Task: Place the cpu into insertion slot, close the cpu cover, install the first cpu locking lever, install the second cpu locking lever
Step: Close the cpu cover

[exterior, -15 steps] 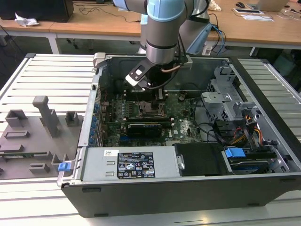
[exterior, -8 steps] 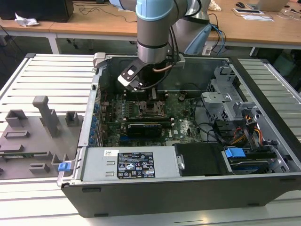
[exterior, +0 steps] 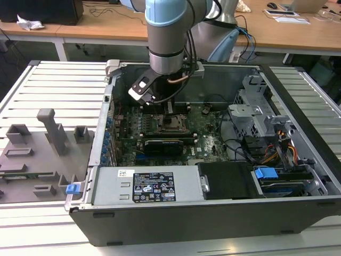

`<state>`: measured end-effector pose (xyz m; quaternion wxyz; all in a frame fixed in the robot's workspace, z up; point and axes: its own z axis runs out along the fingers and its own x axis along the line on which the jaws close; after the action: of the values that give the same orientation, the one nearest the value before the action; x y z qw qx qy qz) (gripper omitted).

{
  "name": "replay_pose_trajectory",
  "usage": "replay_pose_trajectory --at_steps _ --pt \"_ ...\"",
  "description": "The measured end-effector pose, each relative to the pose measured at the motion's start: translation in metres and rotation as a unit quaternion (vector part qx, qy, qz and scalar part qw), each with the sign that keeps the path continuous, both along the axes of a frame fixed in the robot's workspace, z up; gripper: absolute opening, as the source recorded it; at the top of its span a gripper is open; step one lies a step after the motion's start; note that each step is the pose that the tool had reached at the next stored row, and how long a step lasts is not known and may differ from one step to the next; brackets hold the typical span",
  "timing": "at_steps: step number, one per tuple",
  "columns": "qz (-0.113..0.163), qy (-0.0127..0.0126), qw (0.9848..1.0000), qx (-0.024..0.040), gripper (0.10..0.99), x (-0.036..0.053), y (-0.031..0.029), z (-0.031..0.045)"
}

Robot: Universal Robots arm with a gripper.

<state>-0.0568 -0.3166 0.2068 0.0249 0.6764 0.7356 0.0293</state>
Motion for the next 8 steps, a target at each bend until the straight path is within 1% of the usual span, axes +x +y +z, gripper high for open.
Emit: replay_pose_trajectory --at_steps 4,7,8 --pt "0.000 -0.0045 1.0000 -0.0006 0.157 0.0000 -0.0003 -0.0032" --pt "0.000 -0.0091 1.0000 -0.0002 0.157 0.0027 -0.0002 -0.0041" --pt "0.000 -0.0097 1.0000 -0.0002 0.157 0.0028 -0.0002 -0.0039"
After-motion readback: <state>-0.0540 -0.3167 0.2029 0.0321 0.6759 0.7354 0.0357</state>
